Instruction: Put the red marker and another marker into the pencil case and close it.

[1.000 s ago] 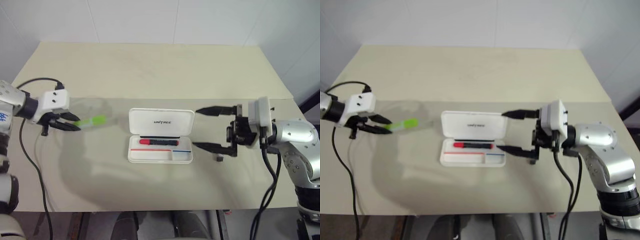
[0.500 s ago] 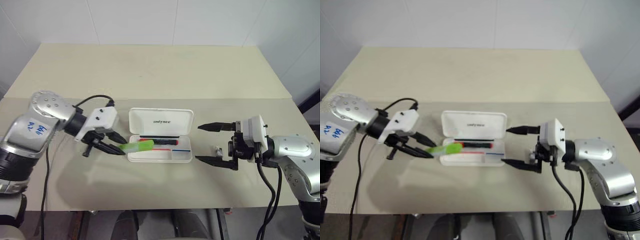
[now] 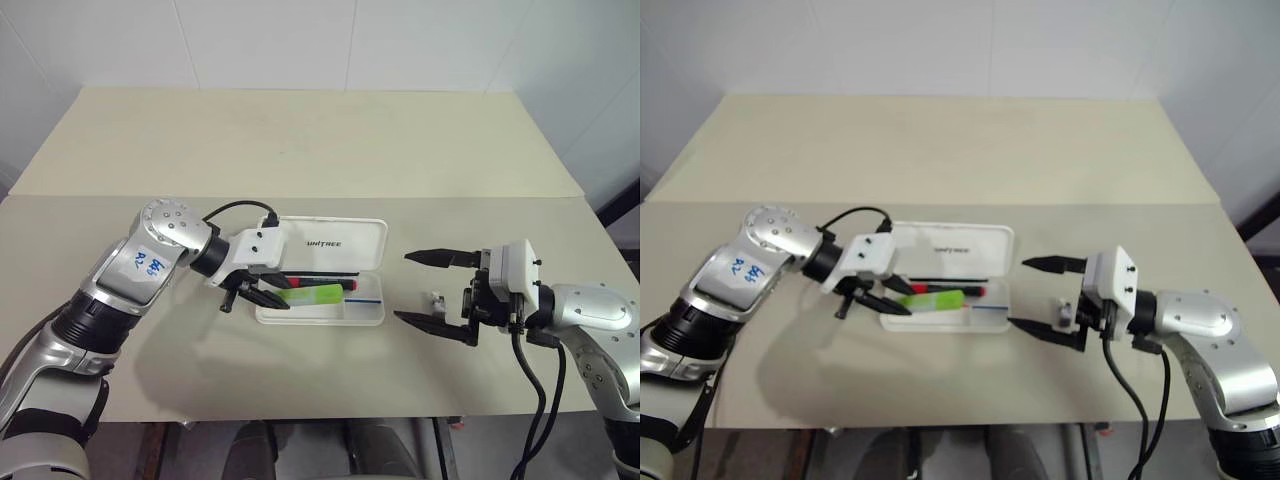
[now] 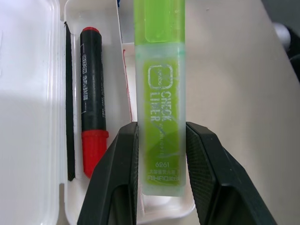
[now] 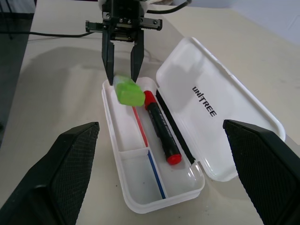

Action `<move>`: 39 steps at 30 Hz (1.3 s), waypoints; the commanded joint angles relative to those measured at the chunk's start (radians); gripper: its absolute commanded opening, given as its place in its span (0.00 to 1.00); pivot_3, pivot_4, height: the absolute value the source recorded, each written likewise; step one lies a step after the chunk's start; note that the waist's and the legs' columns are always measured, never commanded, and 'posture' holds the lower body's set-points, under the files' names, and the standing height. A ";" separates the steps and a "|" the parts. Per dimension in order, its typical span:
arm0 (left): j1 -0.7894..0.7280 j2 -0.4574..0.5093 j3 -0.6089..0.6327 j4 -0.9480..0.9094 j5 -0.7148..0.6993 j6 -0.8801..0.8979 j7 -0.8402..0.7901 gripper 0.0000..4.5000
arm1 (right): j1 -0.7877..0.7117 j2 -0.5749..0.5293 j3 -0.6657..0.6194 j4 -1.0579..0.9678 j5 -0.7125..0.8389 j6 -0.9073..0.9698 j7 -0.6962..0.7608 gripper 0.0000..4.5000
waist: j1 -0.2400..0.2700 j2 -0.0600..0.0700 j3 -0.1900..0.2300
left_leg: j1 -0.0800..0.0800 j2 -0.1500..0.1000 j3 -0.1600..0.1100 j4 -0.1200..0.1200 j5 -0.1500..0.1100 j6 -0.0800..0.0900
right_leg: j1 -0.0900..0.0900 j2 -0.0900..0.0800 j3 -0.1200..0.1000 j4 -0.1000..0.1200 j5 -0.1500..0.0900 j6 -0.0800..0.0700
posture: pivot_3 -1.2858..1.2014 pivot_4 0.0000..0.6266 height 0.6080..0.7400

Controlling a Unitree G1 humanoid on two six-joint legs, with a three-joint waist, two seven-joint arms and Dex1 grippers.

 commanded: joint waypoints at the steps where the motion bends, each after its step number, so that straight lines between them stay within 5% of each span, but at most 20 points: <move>1: -0.020 -0.015 -0.006 -0.008 0.002 0.002 -0.020 0.23 | 0.013 -0.011 -0.041 -0.052 0.013 0.001 -0.022 1.00 | 0.001 0.000 0.000 | 0.000 0.000 0.000 0.000 0.000 0.000 | 0.000 0.000 0.000 0.000 0.000 0.000 | 0.52 0.24 1.00; 14: -0.020 -0.030 -0.025 0.008 0.059 0.020 -0.003 0.23 | 0.009 -0.003 -0.026 -0.061 0.011 -0.002 -0.055 1.00 | 0.001 0.000 0.000 | 0.000 0.000 0.000 0.000 0.000 0.000 | 0.000 0.000 0.000 0.000 0.000 0.000 | 0.52 0.24 1.00; 24: -0.043 -0.071 0.009 -0.020 0.013 0.099 0.001 0.98 | -0.003 -0.002 -0.021 -0.047 0.006 -0.008 -0.054 1.00 | 0.002 0.000 0.000 | 0.000 0.000 0.000 0.000 0.000 0.000 | 0.000 0.000 0.000 0.000 0.000 0.000 | 0.52 0.24 1.00; 31: -0.057 -0.114 0.065 -0.017 -0.064 0.069 -0.011 0.99 | -0.017 -0.021 -0.041 -0.037 0.026 0.031 -0.059 1.00 | -0.001 0.000 0.000 | 0.000 0.000 0.000 0.000 0.000 0.000 | 0.000 0.000 0.000 0.000 0.000 0.000 | 0.52 0.24 1.00; 39: 0.044 -0.106 0.220 0.074 -0.162 -0.217 -0.074 0.99 | 0.008 -0.182 -0.168 -0.086 0.065 0.452 -0.273 1.00 | 0.002 0.000 0.000 | 0.000 0.000 0.000 0.000 0.000 0.000 | 0.000 -0.001 0.000 0.000 0.000 0.000 | 0.52 0.24 1.00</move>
